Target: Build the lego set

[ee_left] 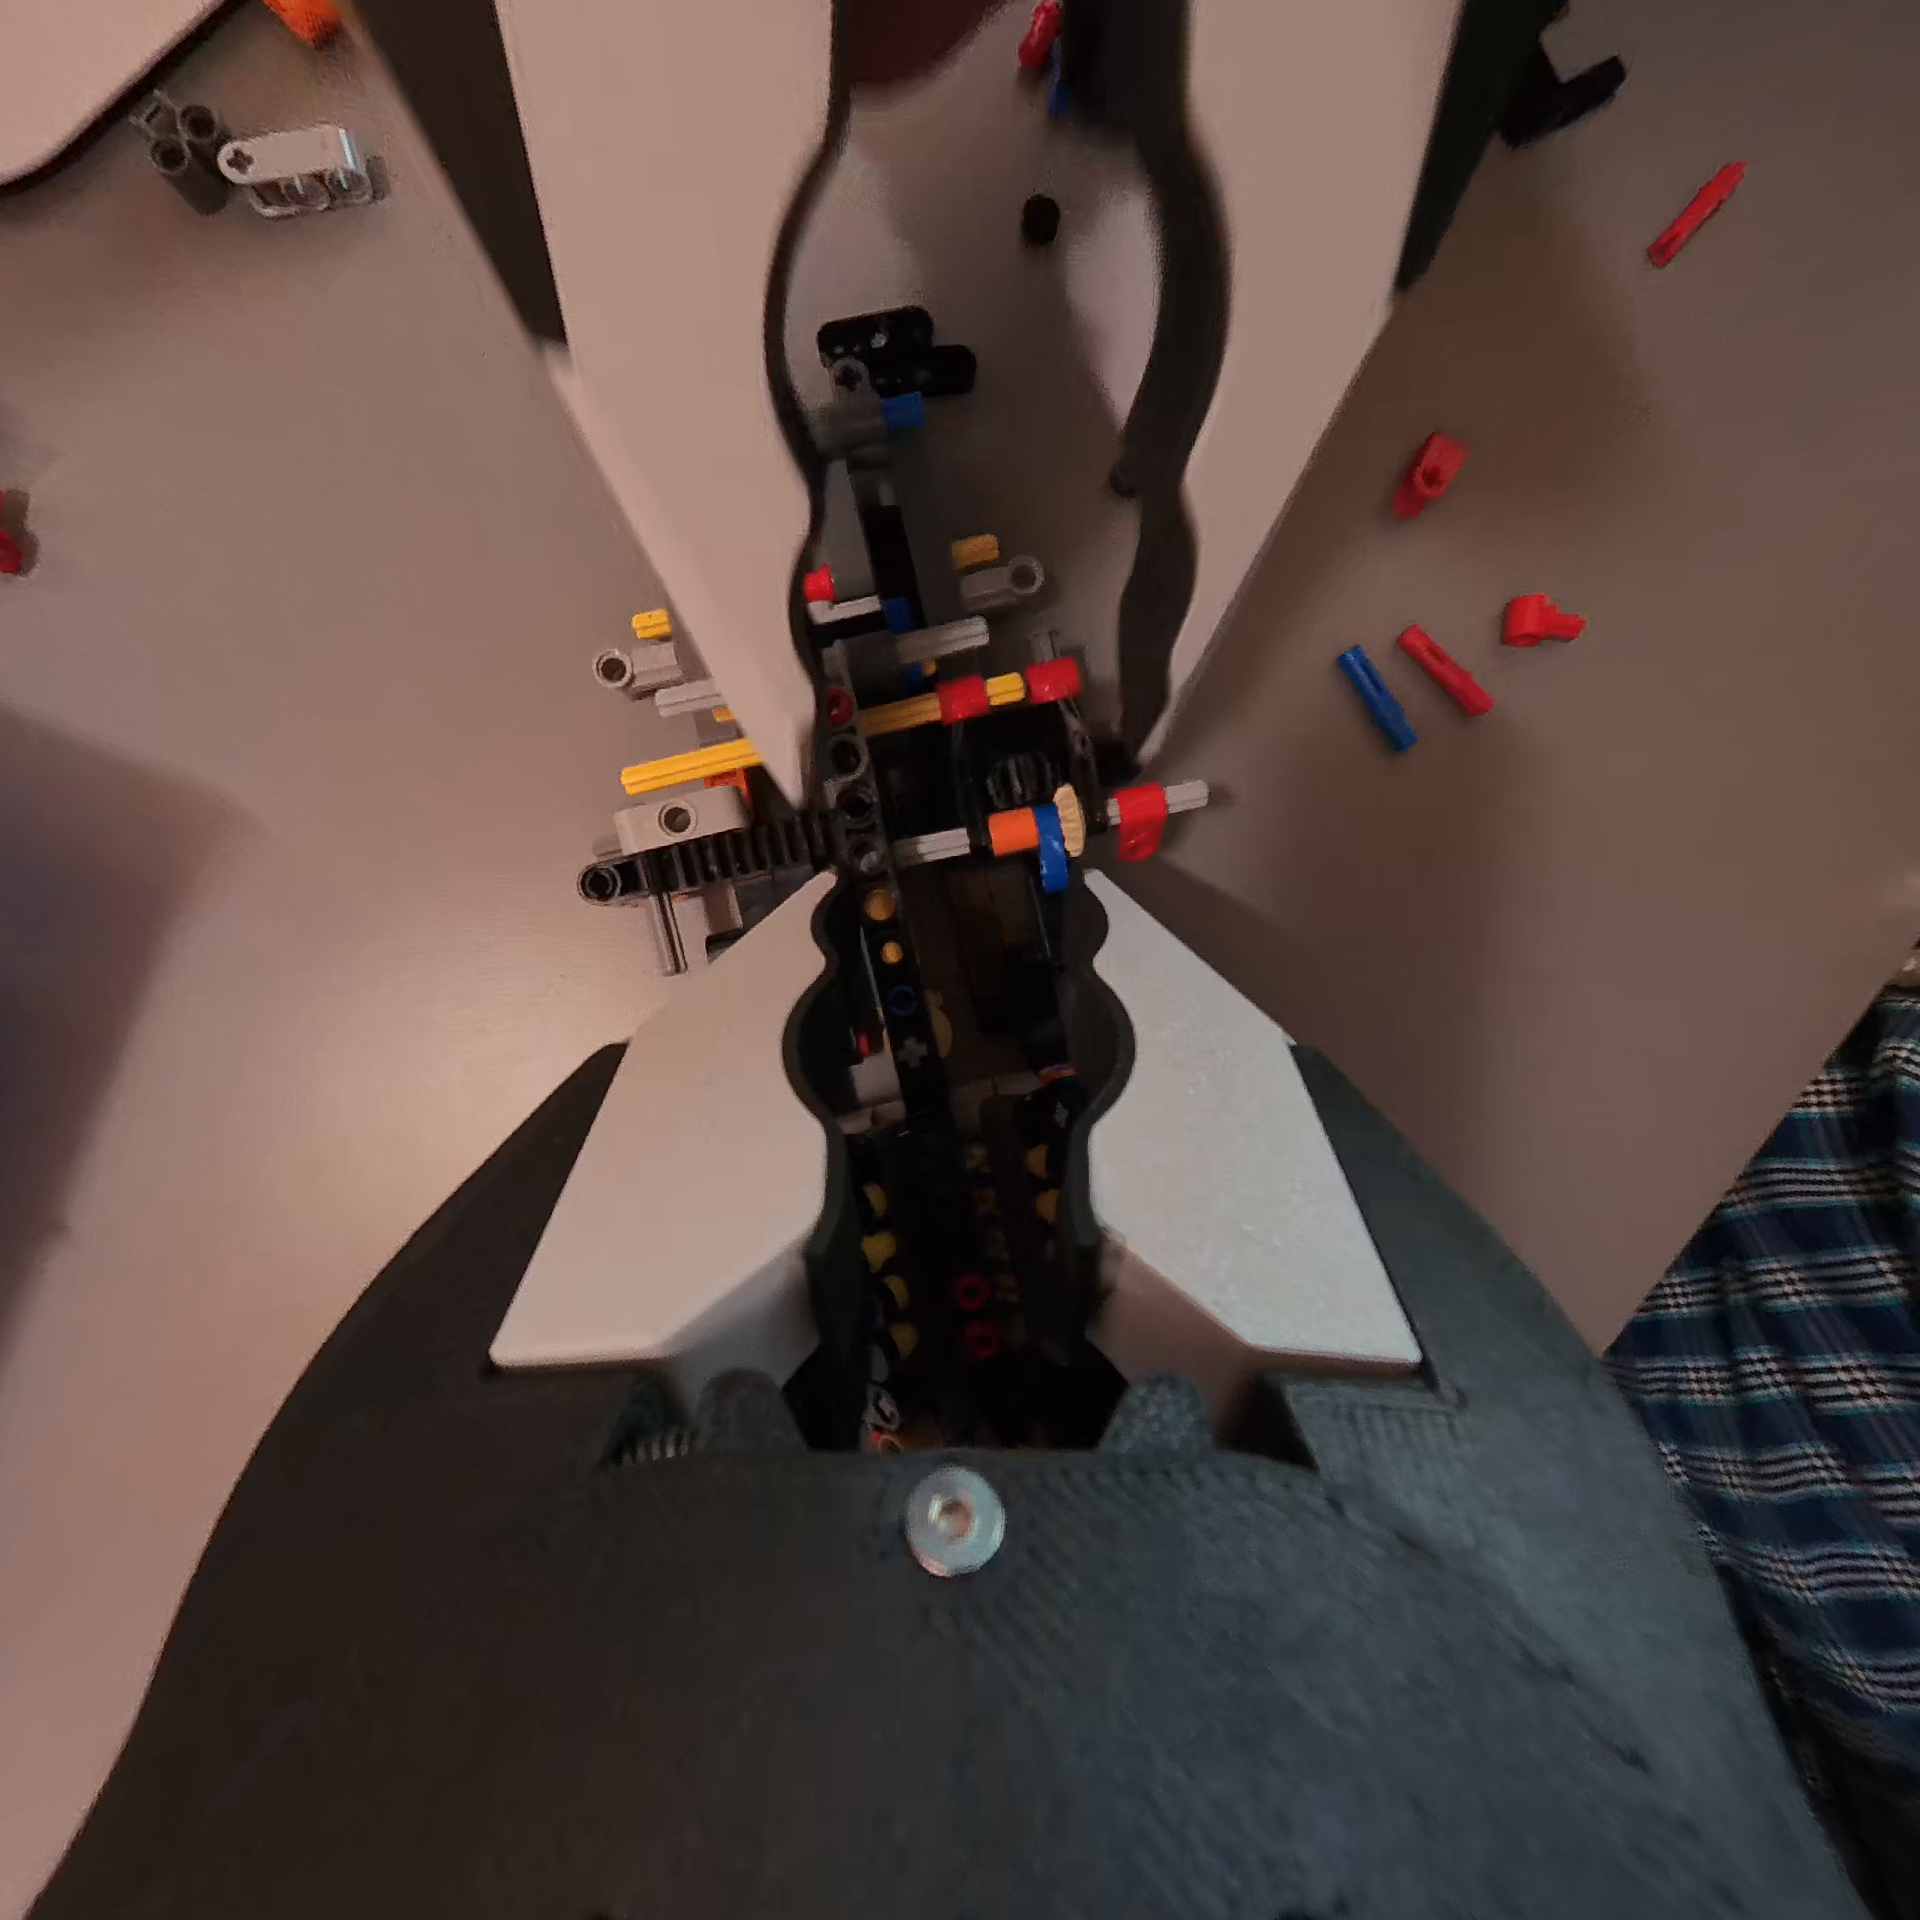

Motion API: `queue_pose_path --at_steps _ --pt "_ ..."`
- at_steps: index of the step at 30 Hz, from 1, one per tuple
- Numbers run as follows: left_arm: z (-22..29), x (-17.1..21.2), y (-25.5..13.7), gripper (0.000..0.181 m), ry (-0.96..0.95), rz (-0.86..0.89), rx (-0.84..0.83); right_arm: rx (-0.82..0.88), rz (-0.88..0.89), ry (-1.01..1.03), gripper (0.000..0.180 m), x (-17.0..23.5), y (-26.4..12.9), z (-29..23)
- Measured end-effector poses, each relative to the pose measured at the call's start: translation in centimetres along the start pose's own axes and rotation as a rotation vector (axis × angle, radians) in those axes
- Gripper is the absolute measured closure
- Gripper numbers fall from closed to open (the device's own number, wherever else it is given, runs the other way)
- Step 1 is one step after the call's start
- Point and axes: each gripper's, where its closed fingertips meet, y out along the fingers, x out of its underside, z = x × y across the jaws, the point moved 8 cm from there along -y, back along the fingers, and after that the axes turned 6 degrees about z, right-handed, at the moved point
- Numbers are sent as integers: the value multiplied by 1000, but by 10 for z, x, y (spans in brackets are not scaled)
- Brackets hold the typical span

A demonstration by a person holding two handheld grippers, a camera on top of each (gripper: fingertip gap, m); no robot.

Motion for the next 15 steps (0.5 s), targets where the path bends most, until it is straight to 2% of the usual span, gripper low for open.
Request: queue_pose_path --at_steps 7,12,15 --pt "-2 5 -3 143 6 -3 12 82 13 64 148 10 -40 -12" --pt "-2 5 -3 144 2 -4 22 75 -51 76 154 24 -24 -30" --pt "-3 5 -3 144 -7 -4 25 88 -30 97 161 27 -17 -32"
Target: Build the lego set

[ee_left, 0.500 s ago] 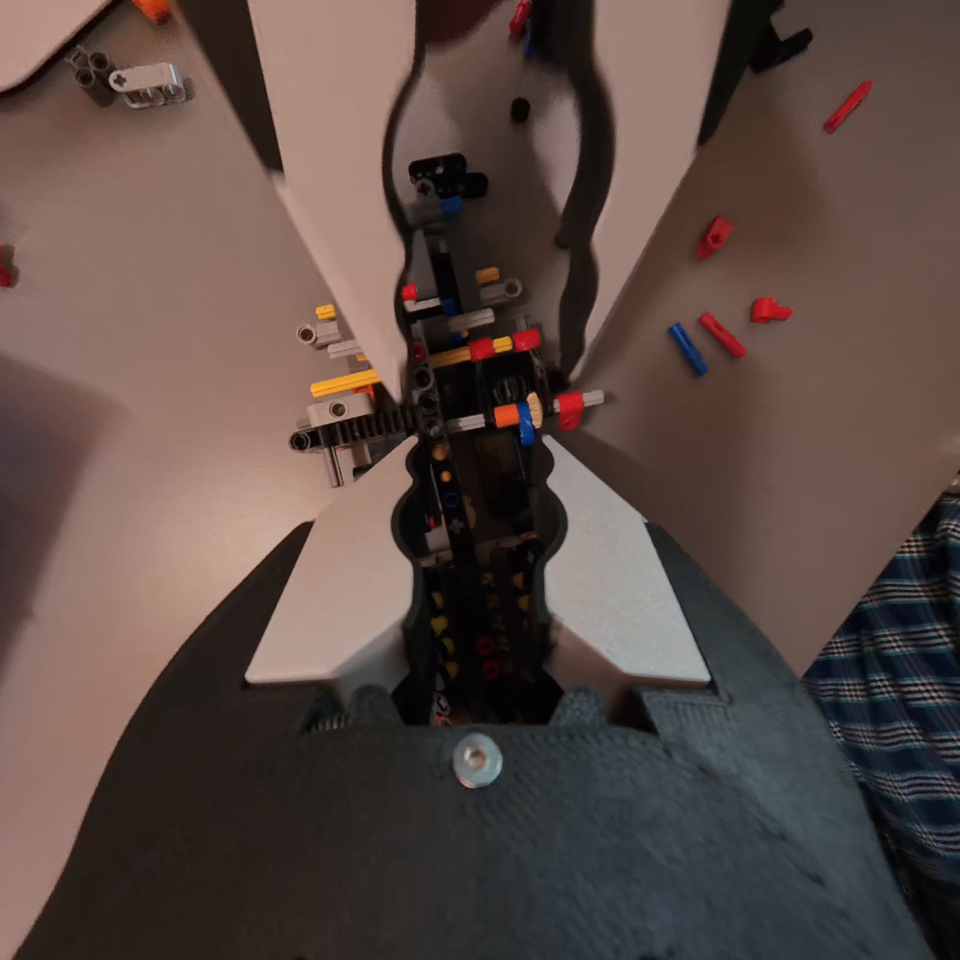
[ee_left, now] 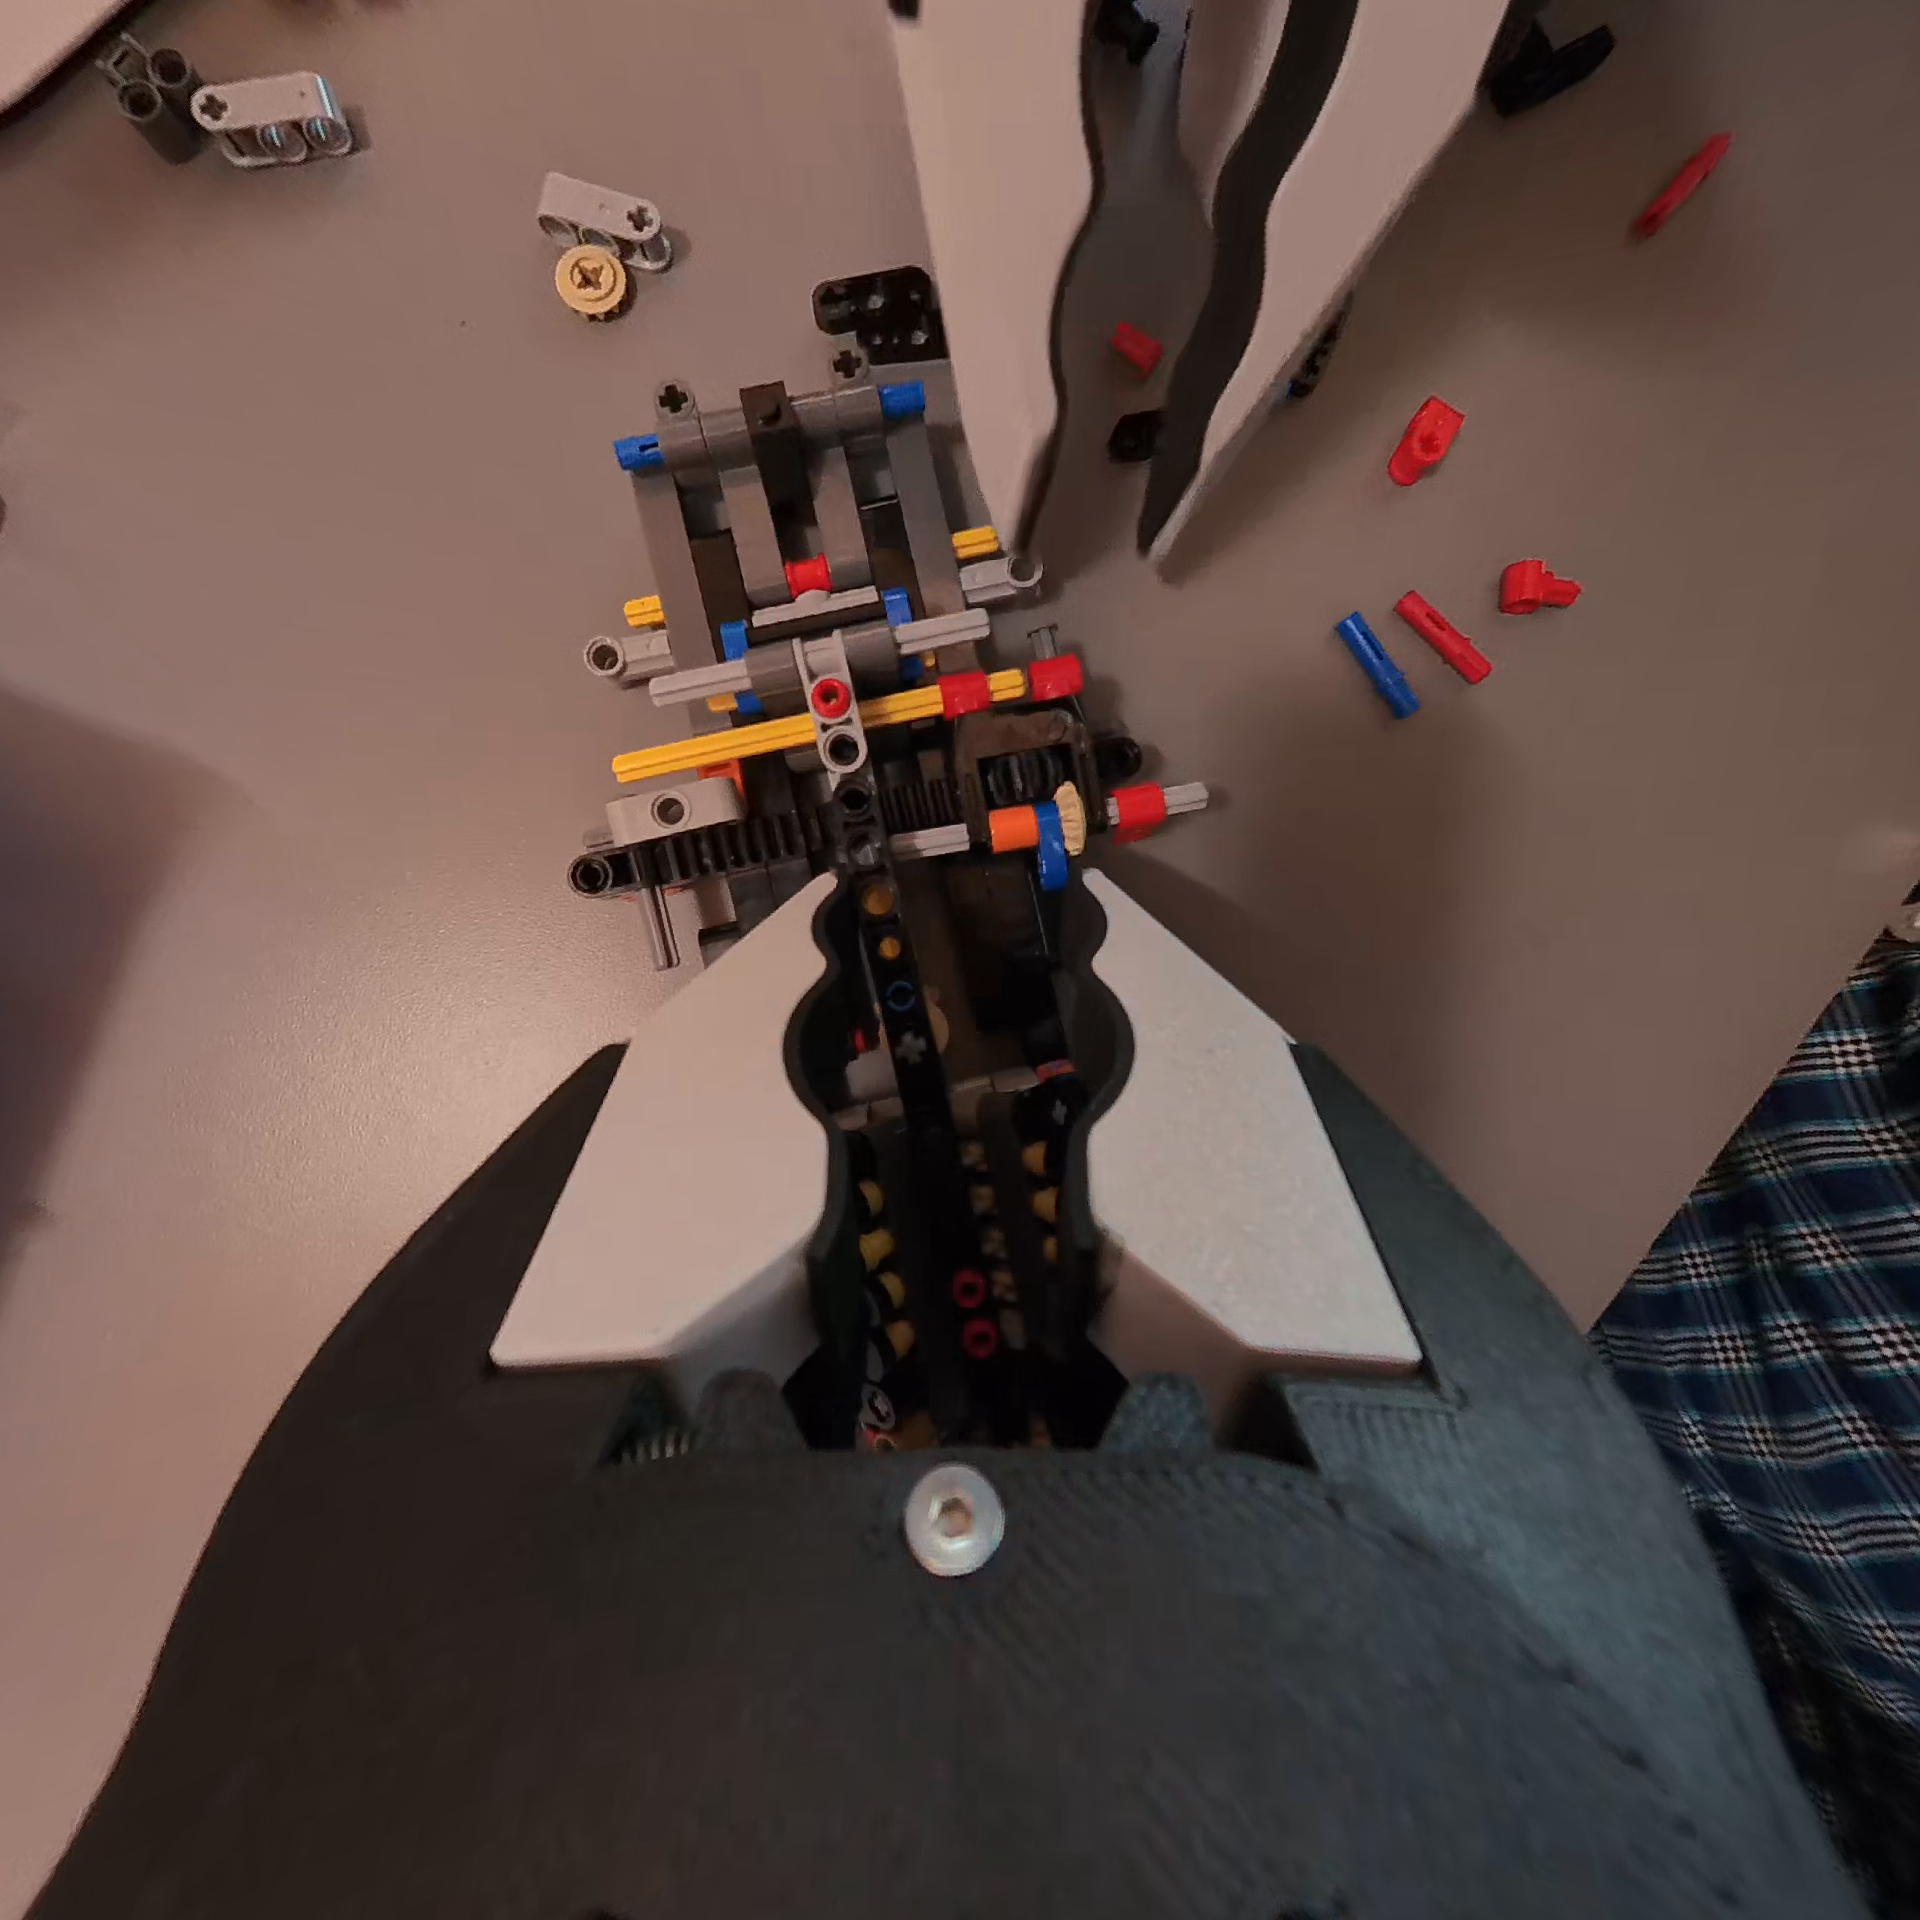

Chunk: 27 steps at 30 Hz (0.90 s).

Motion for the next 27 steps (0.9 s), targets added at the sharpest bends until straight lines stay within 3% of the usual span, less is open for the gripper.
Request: queue_pose_path --at_steps 5,11,16,25,27 --pt "-3 0 -1 144 -26 1 3 39 -2 14 168 0 7 1" --pt "-3 1 -1 143 -45 13 -16 82 8 15 163 -4 7 0" --pt "2 0 -9 126 -44 46 -25 84 17 20 163 -5 12 0" --pt "18 -3 4 110 29 -35 -157 76 5 41 163 -1 19 0" --pt "17 -3 5 114 31 -43 -194 76 13 48 163 -1 19 1"
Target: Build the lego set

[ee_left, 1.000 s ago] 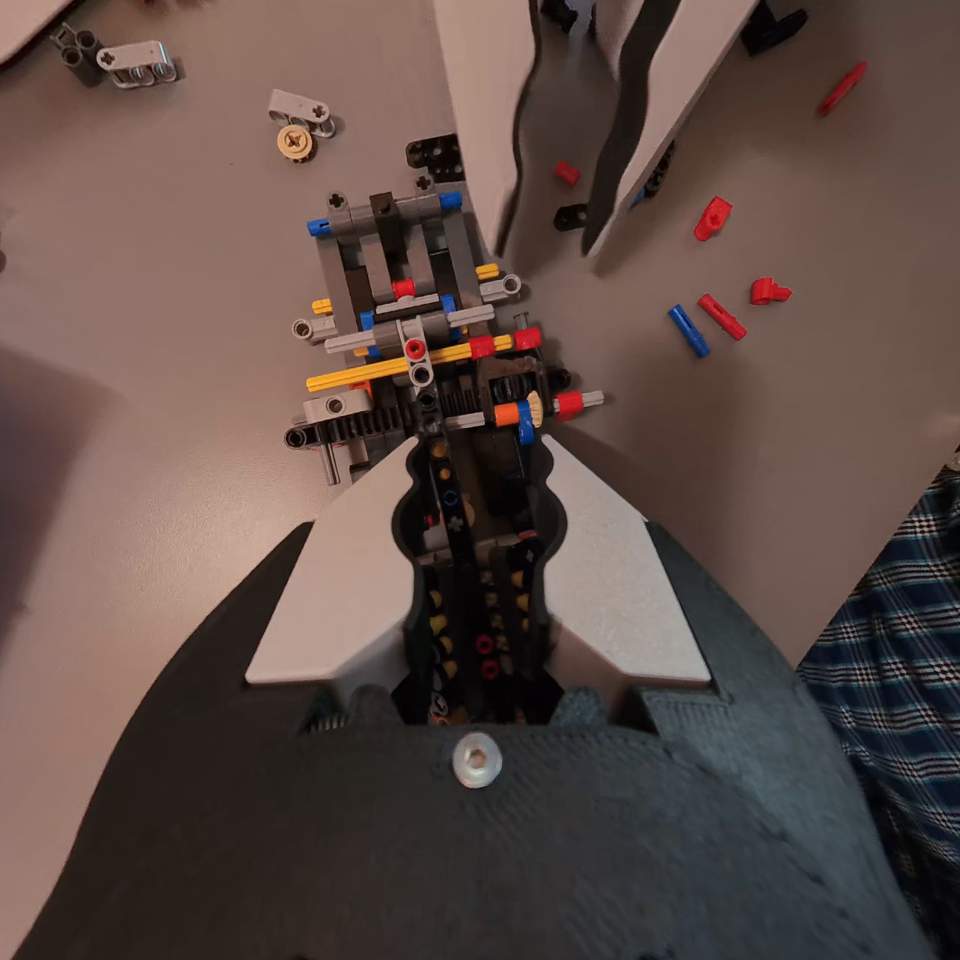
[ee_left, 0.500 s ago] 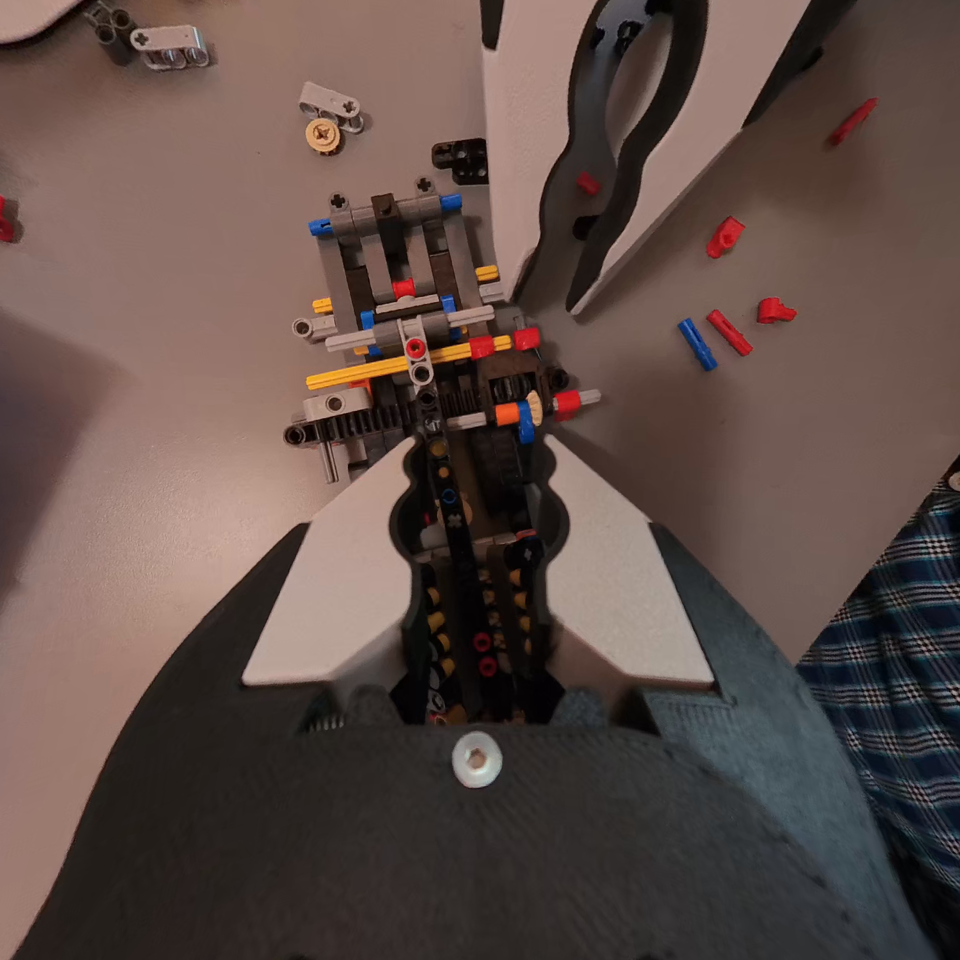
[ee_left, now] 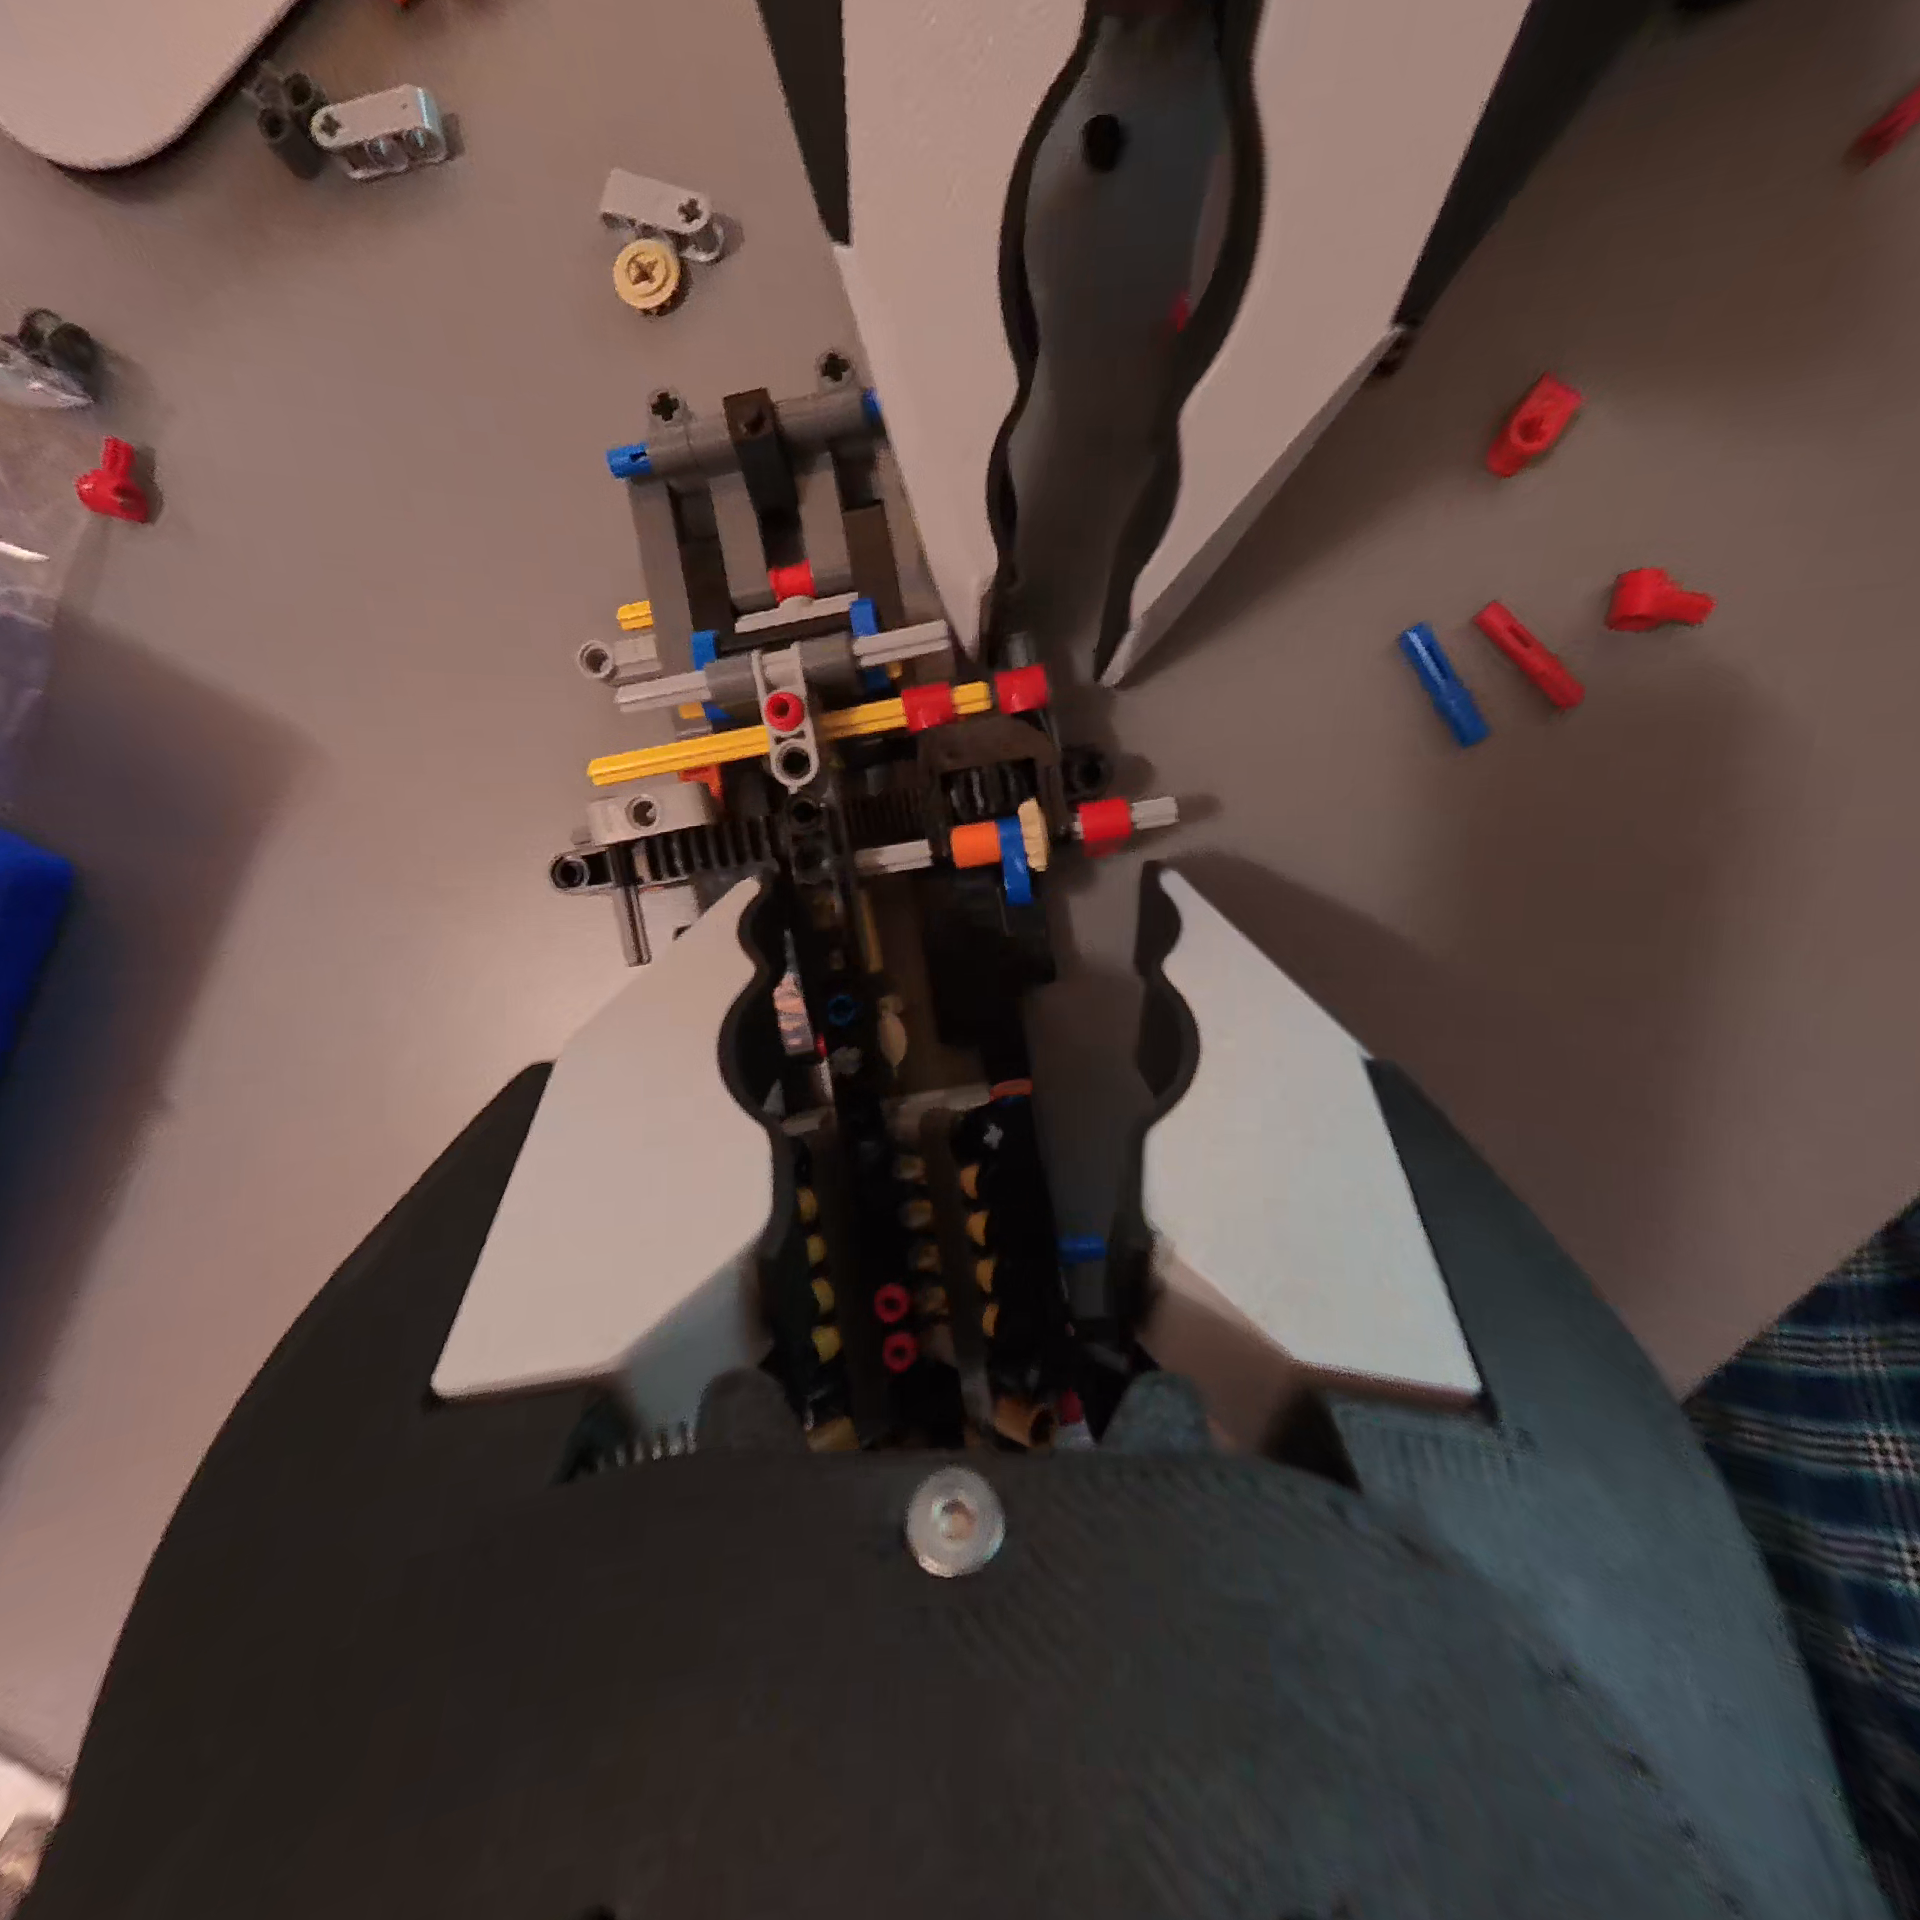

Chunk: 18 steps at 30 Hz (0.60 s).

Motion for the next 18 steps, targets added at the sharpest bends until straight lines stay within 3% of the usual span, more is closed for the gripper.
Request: queue_pose_path --at_steps 3,8,18 --pt "-2 -1 1 131 -11 6 -32 2 -1 -3 165 0 1 0" --pt "-1 -2 3 138 -11 10 -34 -4 12 8 164 1 1 1" --pt "7 -3 1 113 -30 9 23 -23 22 17 164 2 2 0"
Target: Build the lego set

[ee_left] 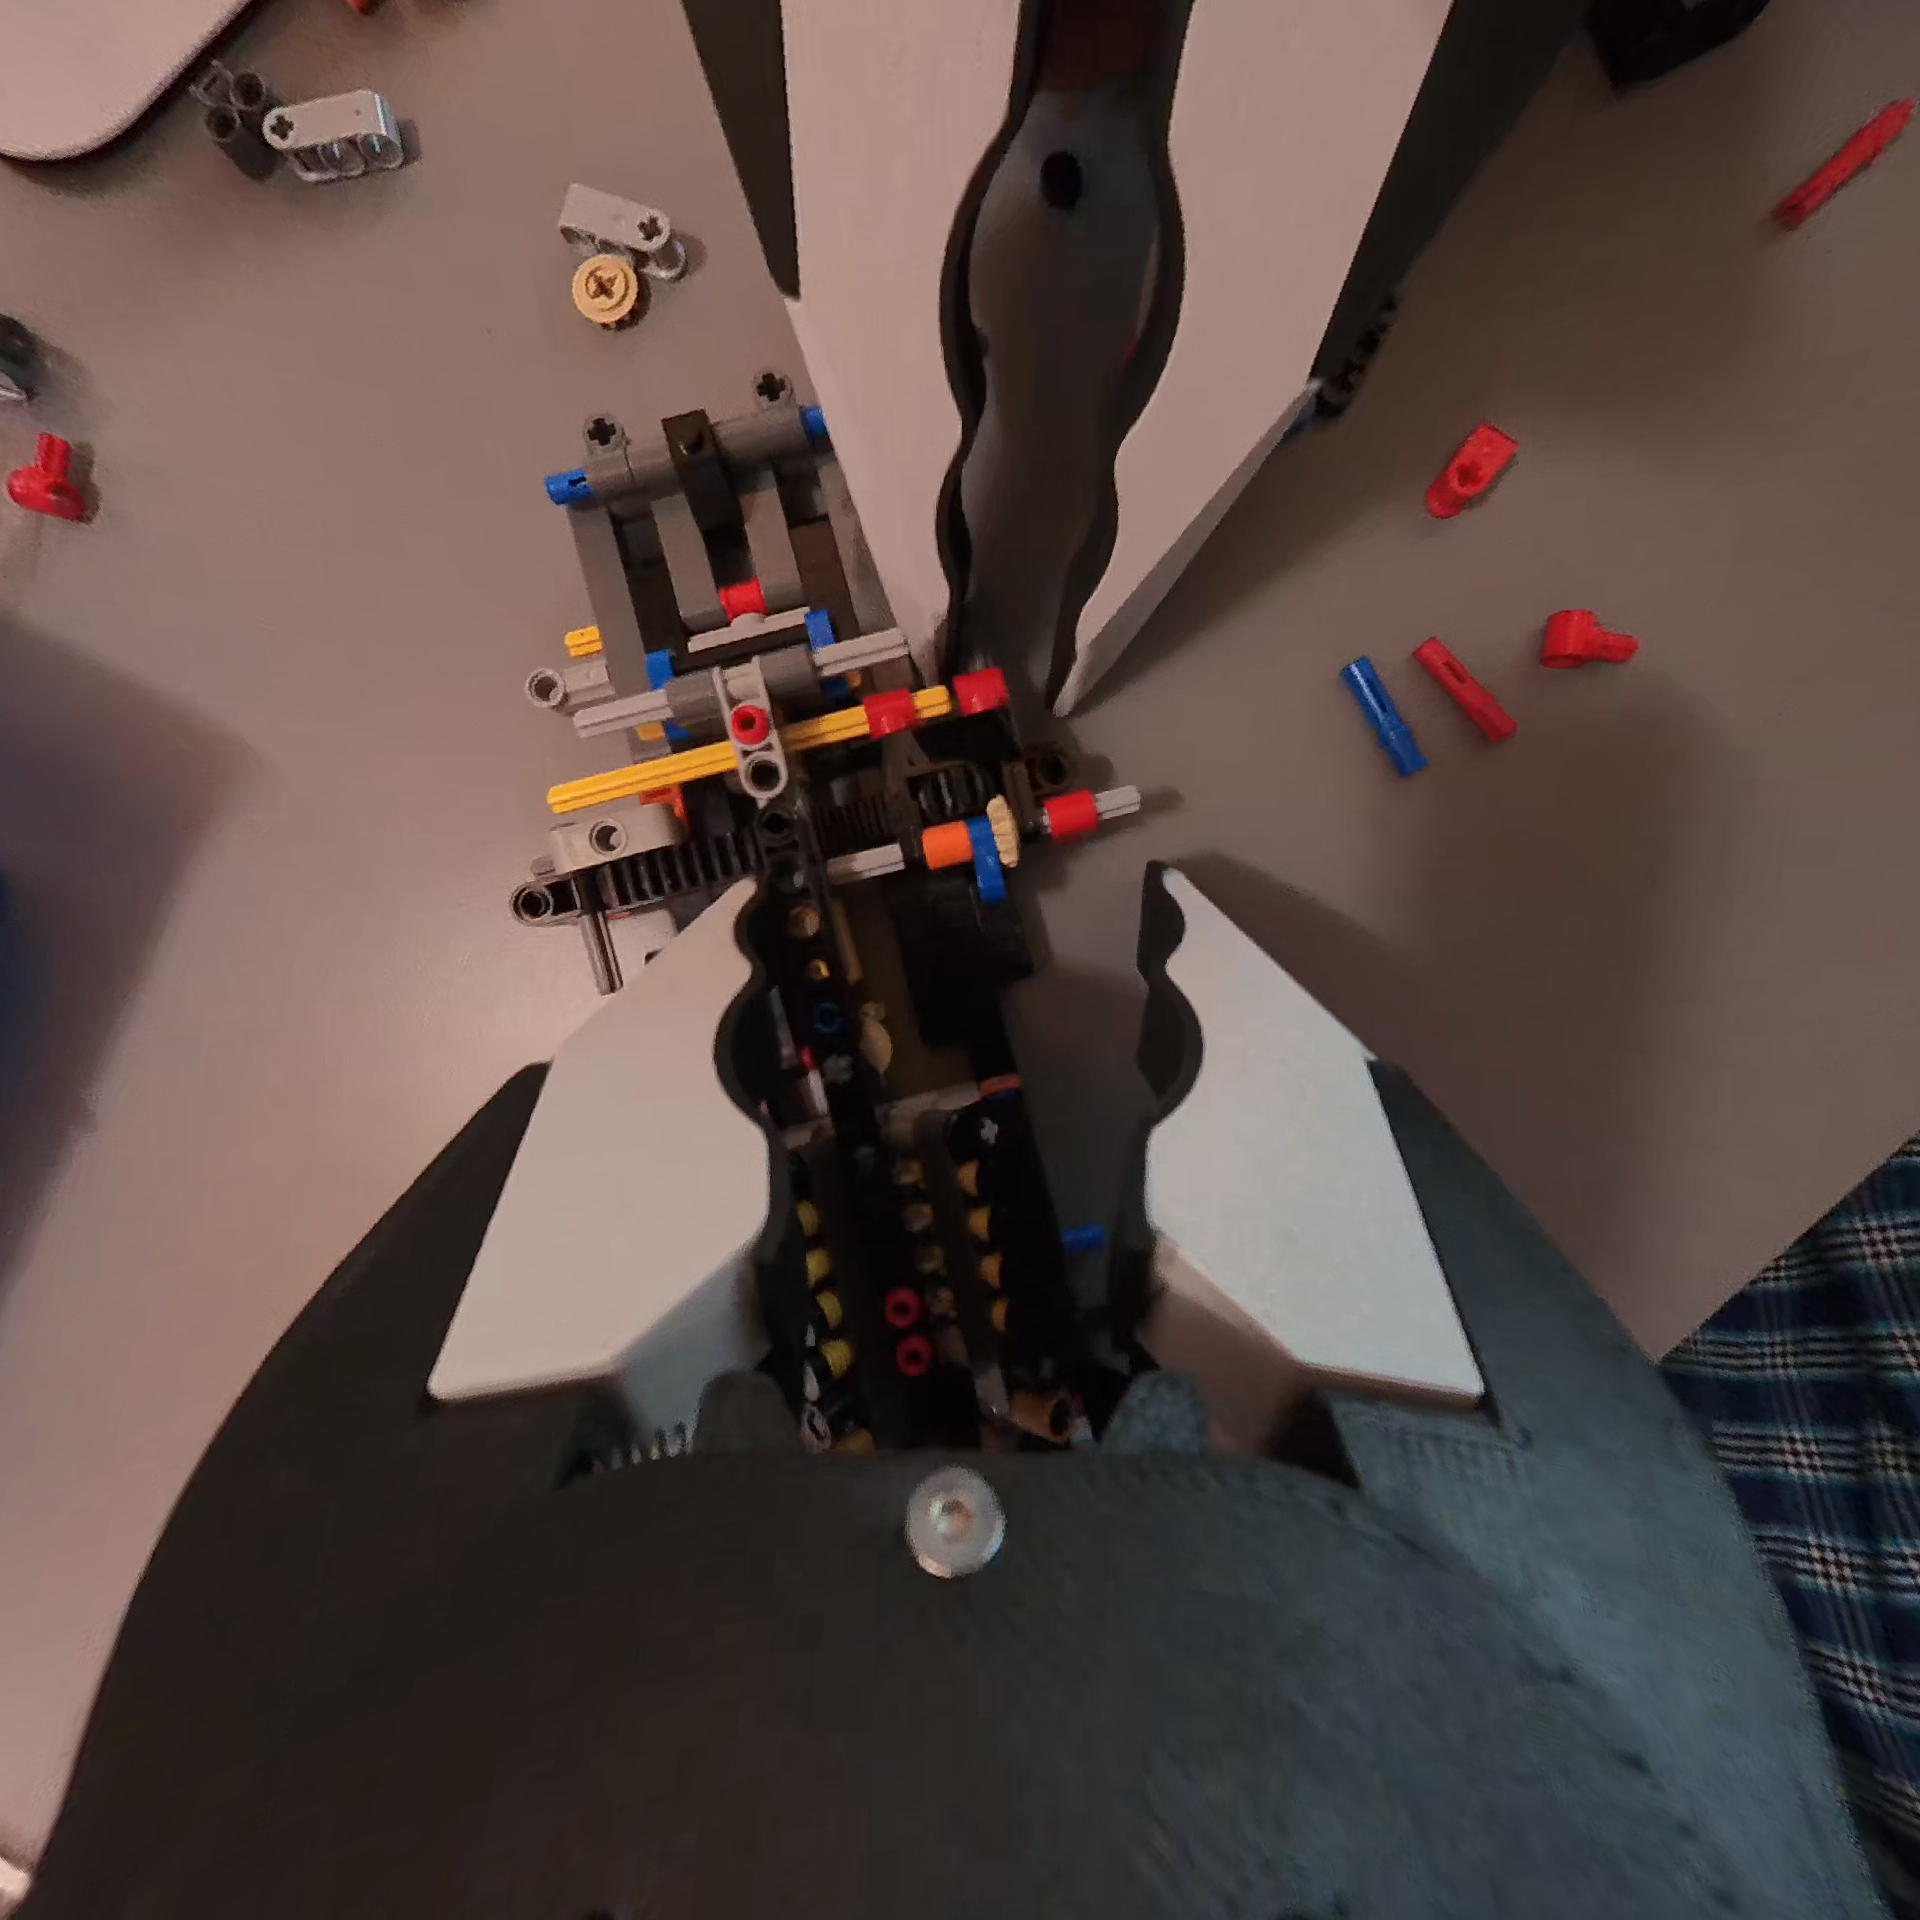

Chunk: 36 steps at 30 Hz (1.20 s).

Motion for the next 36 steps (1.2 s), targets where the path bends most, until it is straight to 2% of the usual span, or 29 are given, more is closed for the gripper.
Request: queue_pose_path --at_steps 2,9,12,17,32,36 --pt "-1 -1 1 114 -10 -3 -6 -1 3 1 165 0 0 0" --pt "-6 -2 1 136 -36 3 -37 -11 7 10 164 0 2 0" --pt "-7 -1 1 138 -36 3 -43 -16 9 14 164 1 2 0" --pt "-4 1 1 128 -36 -6 -22 -18 16 6 156 -1 -4 0" --pt "-4 1 -1 136 -10 -5 -39 29 8 -69 158 -10 -11 -3" --pt "-2 1 -1 137 9 2 -25 28 3 -101 153 -14 -15 -4"
